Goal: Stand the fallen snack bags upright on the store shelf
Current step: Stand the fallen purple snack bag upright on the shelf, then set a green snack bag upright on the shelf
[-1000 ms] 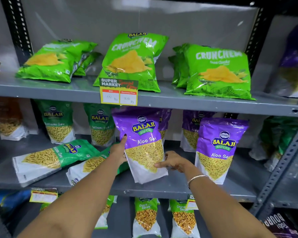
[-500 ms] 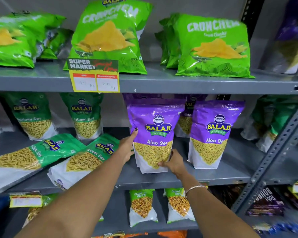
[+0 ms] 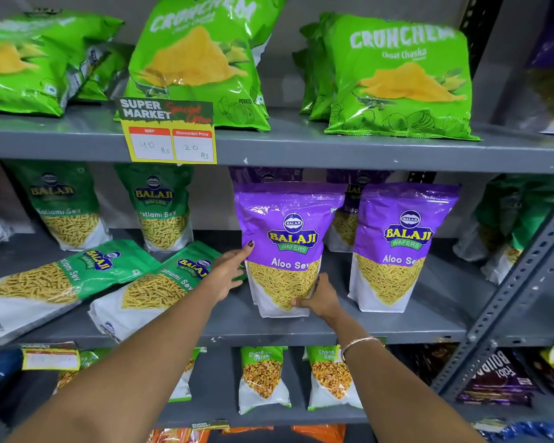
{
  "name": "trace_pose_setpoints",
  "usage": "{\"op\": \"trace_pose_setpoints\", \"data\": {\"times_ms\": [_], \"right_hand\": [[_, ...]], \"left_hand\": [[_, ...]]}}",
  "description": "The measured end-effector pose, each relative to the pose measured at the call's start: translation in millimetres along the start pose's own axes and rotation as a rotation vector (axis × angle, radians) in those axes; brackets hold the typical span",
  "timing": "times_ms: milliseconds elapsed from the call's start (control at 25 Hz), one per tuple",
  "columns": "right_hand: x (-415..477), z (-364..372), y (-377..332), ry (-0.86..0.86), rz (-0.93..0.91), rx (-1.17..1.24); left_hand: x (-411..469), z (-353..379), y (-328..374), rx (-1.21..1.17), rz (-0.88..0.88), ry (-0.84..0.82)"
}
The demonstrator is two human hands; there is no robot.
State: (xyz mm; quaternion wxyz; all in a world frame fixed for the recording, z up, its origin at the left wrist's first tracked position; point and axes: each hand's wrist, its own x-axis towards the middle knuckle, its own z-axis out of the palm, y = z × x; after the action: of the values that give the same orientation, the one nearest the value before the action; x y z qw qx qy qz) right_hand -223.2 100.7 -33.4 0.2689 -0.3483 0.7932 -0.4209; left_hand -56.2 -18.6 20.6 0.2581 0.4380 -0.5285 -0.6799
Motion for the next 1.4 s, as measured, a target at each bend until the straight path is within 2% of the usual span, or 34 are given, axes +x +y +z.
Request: {"op": "trace_pose_setpoints", "data": {"times_ms": [120,200,280,400,440,520,600,720,800,1000,1120,1200,1240,1400], "right_hand": [[-4,-4,-4,-0.048,0.035,-0.016],[-11,-6,-10,-0.058,0.092,-0.075],[-18,-7,-21,-0.077,0.179,-0.139],[-34,15,-39,-0.188,0.347,0.014],[-42,30,-48,-0.221,0.405,0.056],[-58,71,-68,-0.297,0.476,0.128],[-71,122,-91,-0.335,0.489,0.253],[-88,188,-117,-0.432,0.468,0.283],[-86,218,-121,-0.405,0.483,0.371],[-74,233,-104,-0.287,0.486,0.526],[-99,214,-137,-0.285,0.466,0.599],[-104,202,-150,-0.325,0.349,0.636],[-107,198,-159,-0.309,0.294,0.574],[-103,196,-180,-0.157,0.098,0.409]], "left_hand": [[-8,-26,2,0.19,0.144,0.079],[-13,-56,4,0.408,0.294,0.21],[-17,-97,5,0.559,0.345,0.341],[-25,-171,3,0.727,0.265,0.484],[-29,-193,2,0.827,0.19,0.479],[-31,-227,2,1.014,0.018,0.363],[-29,-248,-3,0.955,-0.066,0.206],[-27,-258,-10,0.427,-0.222,-0.047],[-21,-264,-14,0.293,-0.296,-0.193],[-17,-270,-15,0.352,-0.299,-0.291],[-32,-268,-1,0.339,-0.259,-0.384],[-37,-270,8,0.367,-0.214,-0.401],[-38,-270,12,0.373,-0.194,-0.4],[-40,-266,15,0.44,-0.055,-0.297]]}}
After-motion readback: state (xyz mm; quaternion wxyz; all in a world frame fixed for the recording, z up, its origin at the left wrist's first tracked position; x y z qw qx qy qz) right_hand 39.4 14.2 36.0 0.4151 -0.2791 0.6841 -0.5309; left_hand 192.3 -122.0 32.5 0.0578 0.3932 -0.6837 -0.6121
